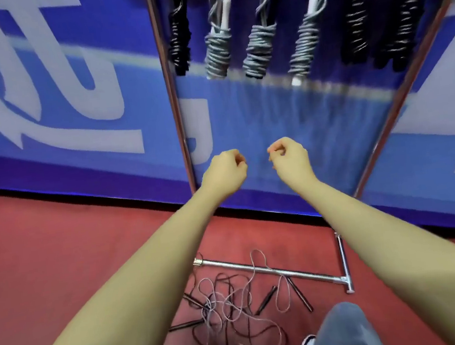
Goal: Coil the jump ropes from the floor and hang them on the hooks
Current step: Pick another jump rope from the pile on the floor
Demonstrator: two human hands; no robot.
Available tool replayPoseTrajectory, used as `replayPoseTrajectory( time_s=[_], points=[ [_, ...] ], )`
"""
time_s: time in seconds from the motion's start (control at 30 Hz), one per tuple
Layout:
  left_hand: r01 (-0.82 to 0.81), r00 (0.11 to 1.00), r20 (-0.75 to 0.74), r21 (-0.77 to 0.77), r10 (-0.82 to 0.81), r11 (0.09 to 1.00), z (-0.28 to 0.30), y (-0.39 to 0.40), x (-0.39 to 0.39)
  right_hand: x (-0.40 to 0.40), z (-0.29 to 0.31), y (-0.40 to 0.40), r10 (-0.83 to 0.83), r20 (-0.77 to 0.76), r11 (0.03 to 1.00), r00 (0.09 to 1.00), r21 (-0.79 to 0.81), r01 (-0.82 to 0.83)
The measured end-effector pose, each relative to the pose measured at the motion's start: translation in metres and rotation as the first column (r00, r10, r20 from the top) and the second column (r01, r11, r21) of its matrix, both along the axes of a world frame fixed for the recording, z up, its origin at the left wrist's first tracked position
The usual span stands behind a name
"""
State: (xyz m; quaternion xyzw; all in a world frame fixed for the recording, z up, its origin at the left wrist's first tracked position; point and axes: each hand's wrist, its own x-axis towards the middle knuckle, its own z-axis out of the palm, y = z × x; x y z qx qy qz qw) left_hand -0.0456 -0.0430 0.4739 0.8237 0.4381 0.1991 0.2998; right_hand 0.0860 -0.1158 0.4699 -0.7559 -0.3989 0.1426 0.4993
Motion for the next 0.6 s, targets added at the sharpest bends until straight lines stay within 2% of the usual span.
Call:
replayPoseTrajectory(
  time_s=[0.33, 0.53, 0.6],
  points=[
    [-0.132, 0.986, -0.134, -0.28, 0.097, 0.951, -0.211, 0.062, -0.064, -0.047, -0.218, 0.078, 0.139, -0.079, 0.93, 0.987, -0.332, -0.158],
    [-0.101, 0.964, -0.266, -0.324, 0.012, 0.941, -0.334, 0.075, -0.077, -0.065, -0.358, 0.084, 0.262, -0.137, 0.806, 0.955, -0.513, -0.295],
    [-0.068, 0.948, -0.314, -0.328, -0.04, 0.942, -0.373, 0.074, -0.078, -0.07, -0.399, 0.082, 0.306, -0.157, 0.733, 0.939, -0.59, -0.337]
  ],
)
